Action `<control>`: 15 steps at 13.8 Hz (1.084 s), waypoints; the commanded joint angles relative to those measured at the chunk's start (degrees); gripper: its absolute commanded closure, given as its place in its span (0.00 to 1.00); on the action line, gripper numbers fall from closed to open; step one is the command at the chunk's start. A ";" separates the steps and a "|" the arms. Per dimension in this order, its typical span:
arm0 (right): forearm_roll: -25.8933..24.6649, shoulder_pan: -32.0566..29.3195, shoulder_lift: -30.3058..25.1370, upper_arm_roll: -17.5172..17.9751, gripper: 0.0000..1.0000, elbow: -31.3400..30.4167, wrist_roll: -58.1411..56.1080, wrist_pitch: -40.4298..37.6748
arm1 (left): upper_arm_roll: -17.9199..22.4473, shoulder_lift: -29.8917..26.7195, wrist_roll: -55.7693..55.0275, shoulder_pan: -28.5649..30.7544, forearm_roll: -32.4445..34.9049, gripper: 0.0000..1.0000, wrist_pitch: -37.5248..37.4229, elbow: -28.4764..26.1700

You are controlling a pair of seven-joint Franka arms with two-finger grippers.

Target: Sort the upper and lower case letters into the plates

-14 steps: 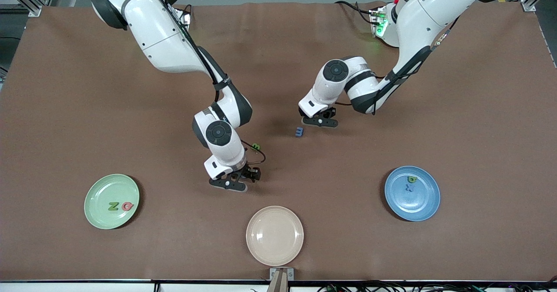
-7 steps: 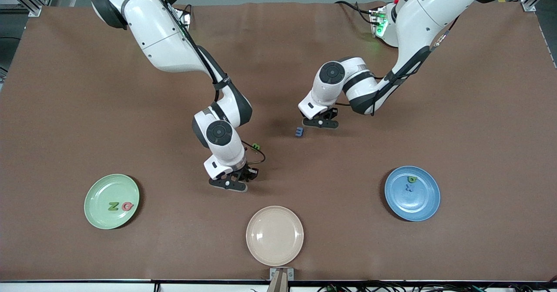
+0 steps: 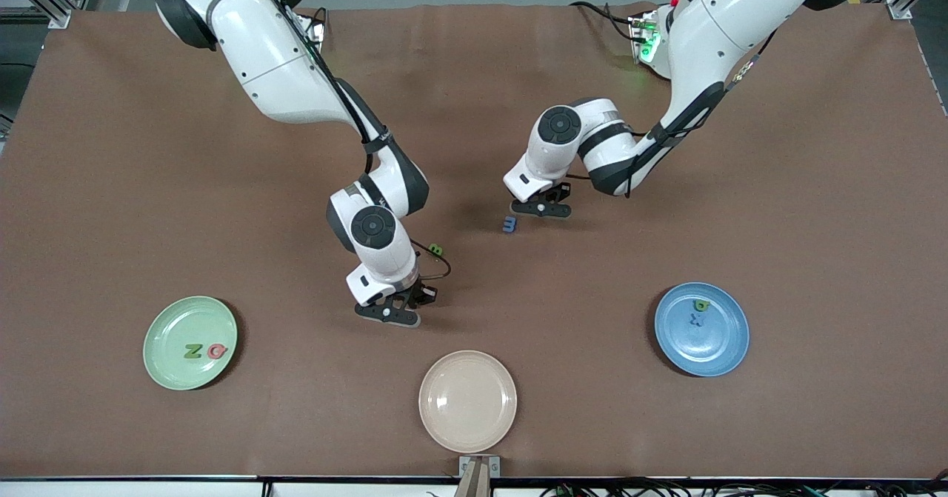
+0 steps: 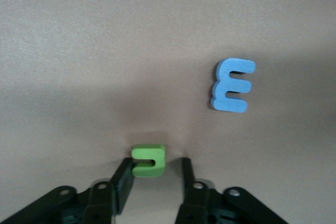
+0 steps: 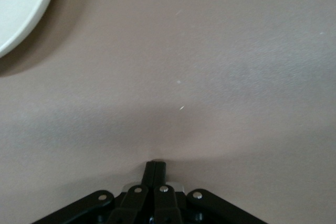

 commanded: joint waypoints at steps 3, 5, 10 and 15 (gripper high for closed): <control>0.69 -0.63 -0.92 0.42 0.37 0.15 0.88 -2.90 | 0.56 -1.00 -0.99 0.82 1.22 1.00 -4.12 2.09; 0.61 -0.10 -1.18 0.42 0.35 0.15 1.67 -3.61 | 0.38 -5.64 -2.82 3.00 0.34 1.00 -7.29 3.24; 0.61 1.13 -1.09 0.50 0.34 -0.46 5.00 -5.54 | -1.02 -8.22 -3.02 13.20 0.25 1.00 -9.84 7.28; 0.61 2.10 -1.00 0.51 0.76 -0.55 6.42 -6.78 | -0.32 -6.46 5.50 22.60 0.95 1.00 -10.19 11.76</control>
